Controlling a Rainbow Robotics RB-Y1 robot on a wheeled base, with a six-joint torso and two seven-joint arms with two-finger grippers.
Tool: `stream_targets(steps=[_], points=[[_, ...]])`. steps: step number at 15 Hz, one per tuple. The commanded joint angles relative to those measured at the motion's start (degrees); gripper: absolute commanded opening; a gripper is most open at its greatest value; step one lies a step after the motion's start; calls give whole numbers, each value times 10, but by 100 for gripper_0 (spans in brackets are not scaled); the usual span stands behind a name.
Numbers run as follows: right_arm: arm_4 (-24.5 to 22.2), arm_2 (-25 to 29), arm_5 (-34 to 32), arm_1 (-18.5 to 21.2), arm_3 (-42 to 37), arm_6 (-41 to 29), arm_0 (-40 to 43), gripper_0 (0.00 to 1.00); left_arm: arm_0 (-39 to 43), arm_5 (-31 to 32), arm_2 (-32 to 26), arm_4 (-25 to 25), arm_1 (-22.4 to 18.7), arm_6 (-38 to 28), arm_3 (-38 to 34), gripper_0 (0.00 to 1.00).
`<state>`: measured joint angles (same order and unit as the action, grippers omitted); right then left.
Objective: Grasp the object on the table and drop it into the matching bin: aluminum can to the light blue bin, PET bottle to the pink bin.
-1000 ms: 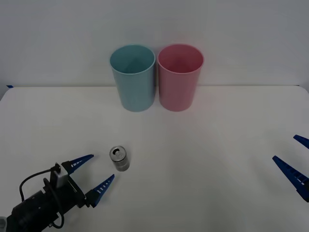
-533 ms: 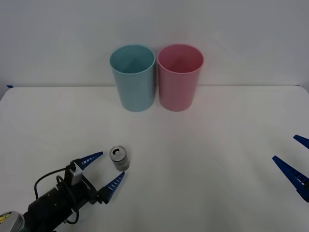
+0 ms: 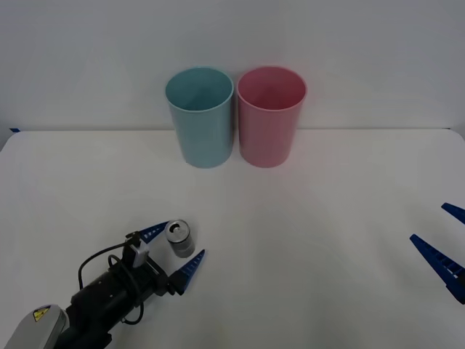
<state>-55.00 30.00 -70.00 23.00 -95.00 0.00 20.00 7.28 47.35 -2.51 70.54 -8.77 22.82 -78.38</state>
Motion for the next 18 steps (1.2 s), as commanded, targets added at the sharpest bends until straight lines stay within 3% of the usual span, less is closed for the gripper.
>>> stream_targets(steps=[1, 6, 7, 8, 9, 10, 12, 18], points=[[0, 0, 0, 0, 0, 0, 0, 100, -13, -6, 5, 1, 2, 4, 10, 100], [0, 0, 0, 0, 0, 0, 0, 100, -18, -25, 17, 1, 2, 3, 11, 100], [0, 0, 0, 0, 0, 0, 0, 100, -18, -27, 17, 1, 2, 4, 11, 89], [0, 0, 0, 0, 0, 0, 0, 100, -18, -28, 17, 1, 2, 3, 11, 46], [0, 0, 0, 0, 0, 0, 0, 100, -18, -29, 17, 1, 2, 4, 11, 19], [0, 0, 0, 0, 0, 0, 0, 100, -18, -30, 17, 1, 2, 4, 11, 8], [0, 0, 0, 0, 0, 0, 0, 100, -17, -30, 15, 1, 2, 4, 11, 0], [0, 0, 0, 0, 0, 0, 0, 100, -22, -45, 12, 1, 2, -2, 10, 0]])
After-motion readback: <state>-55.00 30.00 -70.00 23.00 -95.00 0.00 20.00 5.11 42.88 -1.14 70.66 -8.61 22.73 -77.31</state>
